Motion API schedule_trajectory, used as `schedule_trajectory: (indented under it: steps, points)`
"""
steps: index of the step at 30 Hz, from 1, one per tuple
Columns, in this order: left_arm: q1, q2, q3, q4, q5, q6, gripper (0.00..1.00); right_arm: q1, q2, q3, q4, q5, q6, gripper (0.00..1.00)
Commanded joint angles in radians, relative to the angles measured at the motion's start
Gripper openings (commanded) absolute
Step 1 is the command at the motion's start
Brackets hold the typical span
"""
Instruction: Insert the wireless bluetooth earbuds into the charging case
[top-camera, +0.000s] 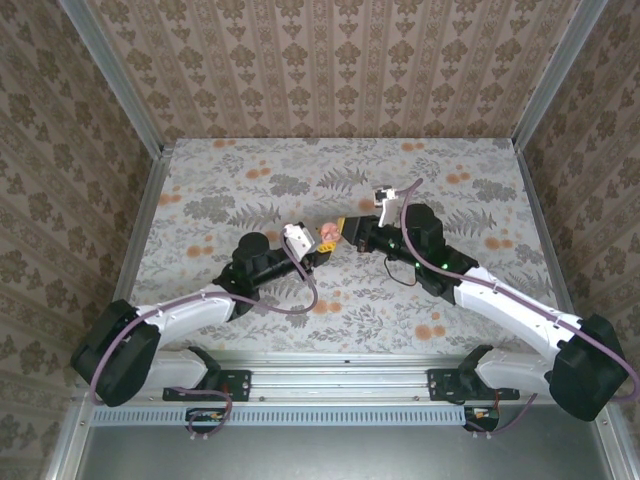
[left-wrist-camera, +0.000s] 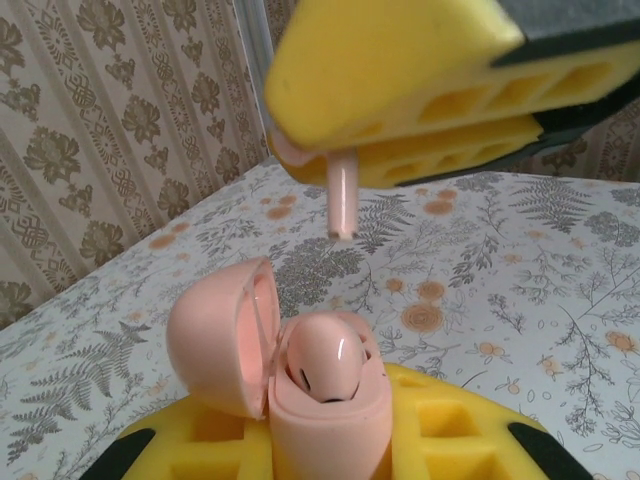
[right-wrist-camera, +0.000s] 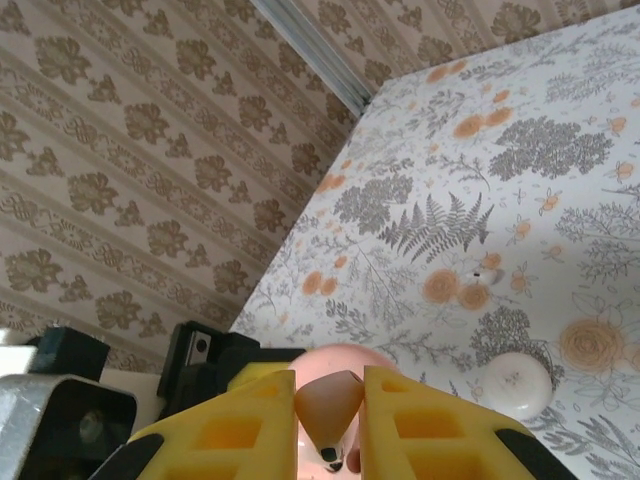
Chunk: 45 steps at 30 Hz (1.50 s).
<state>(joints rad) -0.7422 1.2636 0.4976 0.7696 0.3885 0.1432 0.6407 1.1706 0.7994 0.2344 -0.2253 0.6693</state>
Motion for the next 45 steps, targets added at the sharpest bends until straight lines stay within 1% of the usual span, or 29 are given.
schedule_trajectory:
  steps: [1,9,16,24,33,45]
  points:
    - [-0.009,0.005,0.029,0.065,0.003,0.006,0.06,0.011,-0.016,0.048,-0.051,0.004,-0.056,0.20]
    - [-0.012,0.000,0.027,0.088,-0.002,-0.014,0.07,0.032,-0.006,0.058,-0.079,0.026,-0.080,0.20]
    - [-0.020,-0.010,0.025,0.095,-0.008,-0.023,0.06,0.046,0.003,0.065,-0.068,0.053,-0.089,0.20]
    - [-0.028,-0.009,0.027,0.109,-0.016,-0.037,0.06,0.054,-0.001,0.059,-0.079,0.107,-0.100,0.19]
    - [-0.029,0.007,0.018,0.179,-0.048,-0.075,0.07,0.058,-0.005,0.052,-0.092,0.101,-0.121,0.19]
    - [-0.029,0.006,0.026,0.170,-0.046,-0.076,0.07,0.074,0.004,0.067,-0.113,0.119,-0.143,0.19]
